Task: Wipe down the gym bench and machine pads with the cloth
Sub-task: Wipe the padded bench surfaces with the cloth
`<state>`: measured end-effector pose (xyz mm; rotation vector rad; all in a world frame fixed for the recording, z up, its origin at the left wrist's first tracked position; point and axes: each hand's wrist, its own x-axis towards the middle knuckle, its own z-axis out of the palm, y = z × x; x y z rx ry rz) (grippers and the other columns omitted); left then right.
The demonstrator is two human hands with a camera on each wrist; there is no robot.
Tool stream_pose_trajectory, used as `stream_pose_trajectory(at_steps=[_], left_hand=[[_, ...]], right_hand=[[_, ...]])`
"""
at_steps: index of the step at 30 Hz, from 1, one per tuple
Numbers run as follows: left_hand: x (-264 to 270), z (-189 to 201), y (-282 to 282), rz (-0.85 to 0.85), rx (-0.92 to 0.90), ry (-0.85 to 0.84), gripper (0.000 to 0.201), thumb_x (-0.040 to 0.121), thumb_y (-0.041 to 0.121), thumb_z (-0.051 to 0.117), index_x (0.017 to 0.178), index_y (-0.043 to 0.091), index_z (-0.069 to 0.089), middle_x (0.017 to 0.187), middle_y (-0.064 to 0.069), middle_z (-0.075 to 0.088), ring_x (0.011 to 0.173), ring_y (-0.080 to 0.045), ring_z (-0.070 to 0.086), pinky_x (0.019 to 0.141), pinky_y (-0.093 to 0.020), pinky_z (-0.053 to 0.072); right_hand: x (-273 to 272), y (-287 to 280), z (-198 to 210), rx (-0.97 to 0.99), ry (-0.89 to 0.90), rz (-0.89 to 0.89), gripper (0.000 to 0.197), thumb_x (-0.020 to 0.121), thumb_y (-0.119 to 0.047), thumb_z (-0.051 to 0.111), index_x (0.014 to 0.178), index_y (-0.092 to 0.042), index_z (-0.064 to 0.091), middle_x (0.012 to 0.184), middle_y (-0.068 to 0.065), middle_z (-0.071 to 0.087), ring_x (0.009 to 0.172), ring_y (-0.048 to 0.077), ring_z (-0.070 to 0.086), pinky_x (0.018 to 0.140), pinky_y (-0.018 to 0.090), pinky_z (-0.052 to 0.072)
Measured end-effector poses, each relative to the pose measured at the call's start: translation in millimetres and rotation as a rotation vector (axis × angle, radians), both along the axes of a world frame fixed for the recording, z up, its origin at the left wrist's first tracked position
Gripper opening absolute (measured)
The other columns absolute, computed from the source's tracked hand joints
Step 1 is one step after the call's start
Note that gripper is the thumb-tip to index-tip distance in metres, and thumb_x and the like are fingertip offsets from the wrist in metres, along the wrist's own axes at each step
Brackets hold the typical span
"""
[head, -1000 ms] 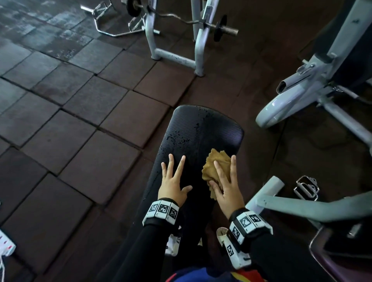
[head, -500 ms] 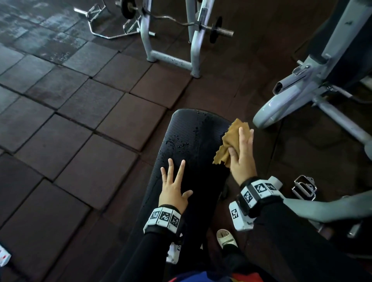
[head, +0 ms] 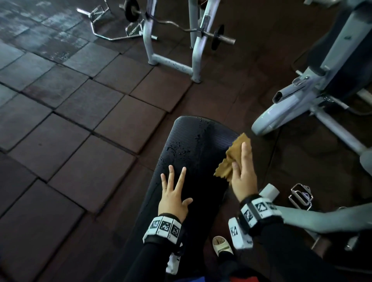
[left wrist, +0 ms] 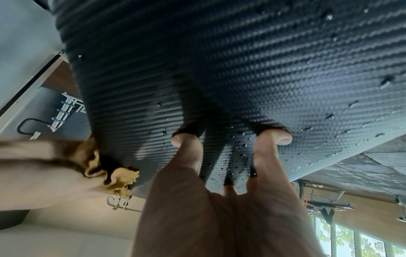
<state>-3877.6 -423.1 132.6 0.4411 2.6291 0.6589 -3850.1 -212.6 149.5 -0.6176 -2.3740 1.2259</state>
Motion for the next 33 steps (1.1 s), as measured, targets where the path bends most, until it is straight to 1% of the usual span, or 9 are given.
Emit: stream_pose_trajectory(at_steps=[2,6,9,12,16,19,25,29,33], left_hand=[[0.3,0.3,-0.1,0.003,0.007,0.0,0.11,0.085,0.026,0.068,0.131,0.064,-0.024,0.142,0.028,-0.041,0.141,-0.016,-0.026,0.071,-0.013,0.041],[-0.1,0.5,-0.4,-0.002,0.001,-0.008,0.11,0.086,0.026,0.067,0.128,0.064,-0.028,0.141,0.028,-0.043,0.14,-0.015,-0.028,0.07,-0.01,0.036],[-0.2,-0.1,-0.8,-0.011,0.001,-0.009,0.109,0.087,0.026,0.066,0.13,0.063,-0.028,0.14,0.028,-0.043,0.139,-0.015,-0.028,0.065,-0.01,0.038],[0.3,-0.3,-0.6,-0.009,-0.002,-0.011,0.109,0.087,0.026,0.066,0.131,0.062,-0.027,0.14,0.027,-0.044,0.139,-0.015,-0.029,0.065,-0.012,0.042],[0.2,-0.2,-0.4,-0.003,-0.009,-0.013,0.11,0.087,0.025,0.065,0.13,0.062,-0.029,0.14,0.027,-0.044,0.139,-0.015,-0.029,0.063,-0.013,0.041],[0.0,-0.7,0.0,0.001,-0.008,-0.015,0.111,0.087,0.025,0.066,0.13,0.062,-0.029,0.141,0.027,-0.043,0.139,-0.015,-0.029,0.062,-0.013,0.043],[-0.8,-1.2,-0.8,0.003,0.004,-0.011,0.11,0.087,0.025,0.066,0.13,0.063,-0.027,0.14,0.029,-0.043,0.14,-0.014,-0.028,0.062,-0.013,0.039],[-1.2,-4.3,-3.3,0.004,0.015,-0.008,0.11,0.086,0.026,0.067,0.13,0.064,-0.026,0.14,0.03,-0.042,0.14,-0.013,-0.027,0.066,-0.014,0.039],[0.3,-8.4,-3.2,0.001,0.028,0.016,0.11,0.085,0.026,0.068,0.131,0.064,-0.025,0.141,0.03,-0.041,0.141,-0.012,-0.026,0.064,-0.011,0.038]], right_hand=[[-24.6,18.8,15.2,0.023,-0.037,-0.028,0.058,0.094,-0.006,0.048,0.147,-0.02,0.027,0.155,0.008,0.023,0.141,0.015,0.021,0.101,-0.003,0.011],[-53.7,41.3,36.1,-0.016,-0.208,0.007,0.051,0.092,-0.013,0.047,0.14,-0.028,0.041,0.145,0.0,0.04,0.133,0.016,0.037,0.105,0.012,0.02],[-58.1,42.2,42.9,-0.034,-0.263,0.067,0.05,0.089,-0.023,0.054,0.137,-0.029,0.045,0.141,-0.002,0.044,0.13,0.015,0.039,0.109,0.021,0.024],[-63.6,43.4,46.6,0.083,-0.316,0.093,0.053,0.086,-0.037,0.062,0.136,-0.029,0.046,0.138,-0.001,0.047,0.127,0.017,0.044,0.108,0.025,0.029],[-82.4,45.4,54.3,0.187,-0.403,0.177,0.043,0.089,-0.035,0.058,0.131,-0.031,0.049,0.13,0.003,0.056,0.119,0.025,0.051,0.104,0.033,0.037],[-109.0,38.9,61.5,0.335,-0.498,0.28,0.044,0.09,-0.036,0.054,0.133,-0.036,0.044,0.128,0.004,0.054,0.115,0.03,0.052,0.097,0.034,0.038],[-156.3,12.2,64.9,0.462,-0.575,0.468,0.048,0.091,-0.041,0.048,0.135,-0.05,0.033,0.141,-0.009,0.041,0.119,0.031,0.045,0.1,0.037,0.035],[-142.7,28.8,65.2,0.408,-0.527,0.485,0.048,0.09,-0.038,0.051,0.133,-0.052,0.034,0.137,-0.008,0.045,0.118,0.025,0.05,0.097,0.035,0.039],[-103.8,49.0,55.9,0.361,-0.446,0.391,0.048,0.093,-0.033,0.05,0.137,-0.045,0.035,0.134,-0.003,0.048,0.116,0.027,0.051,0.1,0.041,0.04]])
